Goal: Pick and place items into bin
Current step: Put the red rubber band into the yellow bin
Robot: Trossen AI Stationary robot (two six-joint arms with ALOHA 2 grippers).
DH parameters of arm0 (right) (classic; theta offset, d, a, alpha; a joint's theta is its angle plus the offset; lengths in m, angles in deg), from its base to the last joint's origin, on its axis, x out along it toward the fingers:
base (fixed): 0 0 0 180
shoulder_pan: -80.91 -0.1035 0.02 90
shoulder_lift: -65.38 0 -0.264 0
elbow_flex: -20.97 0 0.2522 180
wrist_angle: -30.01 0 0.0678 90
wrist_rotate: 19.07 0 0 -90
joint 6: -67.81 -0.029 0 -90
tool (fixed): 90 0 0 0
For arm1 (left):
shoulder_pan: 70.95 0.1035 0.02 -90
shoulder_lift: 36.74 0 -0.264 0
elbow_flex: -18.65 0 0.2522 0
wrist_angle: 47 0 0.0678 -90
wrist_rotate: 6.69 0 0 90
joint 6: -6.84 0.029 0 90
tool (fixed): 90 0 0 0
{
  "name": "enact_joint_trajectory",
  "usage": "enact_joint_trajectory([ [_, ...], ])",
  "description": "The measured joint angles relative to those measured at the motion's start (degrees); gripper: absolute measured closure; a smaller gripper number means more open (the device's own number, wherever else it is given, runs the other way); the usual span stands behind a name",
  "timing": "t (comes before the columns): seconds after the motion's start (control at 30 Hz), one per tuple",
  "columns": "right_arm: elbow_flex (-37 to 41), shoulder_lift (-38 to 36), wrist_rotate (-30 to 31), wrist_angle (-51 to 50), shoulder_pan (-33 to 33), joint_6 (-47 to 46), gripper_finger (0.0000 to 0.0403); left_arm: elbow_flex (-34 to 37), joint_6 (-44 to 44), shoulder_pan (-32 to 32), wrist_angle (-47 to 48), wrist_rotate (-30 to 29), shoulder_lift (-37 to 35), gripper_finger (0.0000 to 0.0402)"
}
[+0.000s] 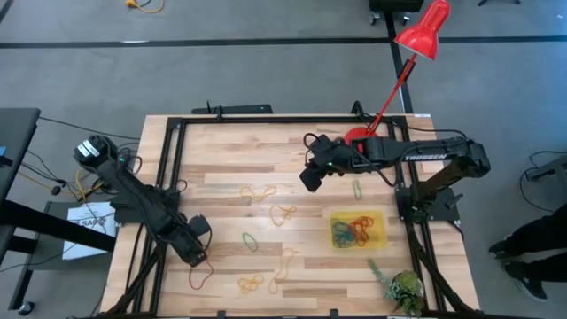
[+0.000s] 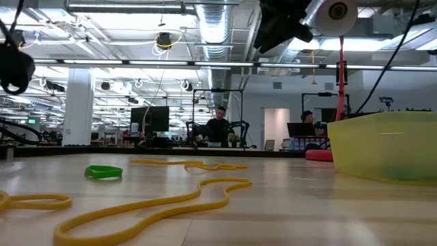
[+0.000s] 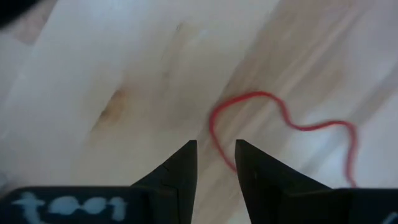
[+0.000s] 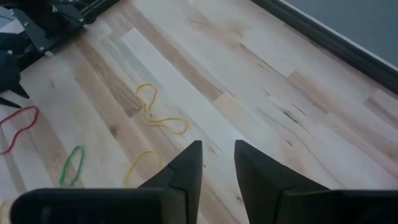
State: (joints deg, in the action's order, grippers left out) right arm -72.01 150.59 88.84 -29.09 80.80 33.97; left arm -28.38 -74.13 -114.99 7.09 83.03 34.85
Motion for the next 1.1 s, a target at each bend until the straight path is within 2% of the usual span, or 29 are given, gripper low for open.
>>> enact_joint_trajectory([
  [0.33, 0.0, 0.0, 0.15, 0.0, 0.65, 0.0, 0.0316, -0.44, -0.09, -0.36, -2.98, 0.1, 8.86, 0.0303],
  [0.67, 0.09, 0.5, 0.15, 0.17, 0.65, -0.07, 0.0316, -0.48, 0.03, -0.36, -2.26, 0.66, 9.64, 0.0303],
  [0.87, 0.09, 0.5, 0.17, 0.75, 0.65, -0.07, 0.0316, -0.64, -0.28, -0.2, -3.86, -1.36, 9.81, 0.0305],
  [0.97, 0.09, 0.5, 0.17, 0.85, 0.65, -0.06, 0.0316, -0.68, 0.12, 0.31, -3.48, -0.64, 9.81, 0.0323],
  [1.1, 0.07, 0.5, 0.17, 0.86, 0.65, -0.05, 0.0316, -0.66, 0.1, 0.55, -3.98, -0.3, 9.83, 0.0377],
])
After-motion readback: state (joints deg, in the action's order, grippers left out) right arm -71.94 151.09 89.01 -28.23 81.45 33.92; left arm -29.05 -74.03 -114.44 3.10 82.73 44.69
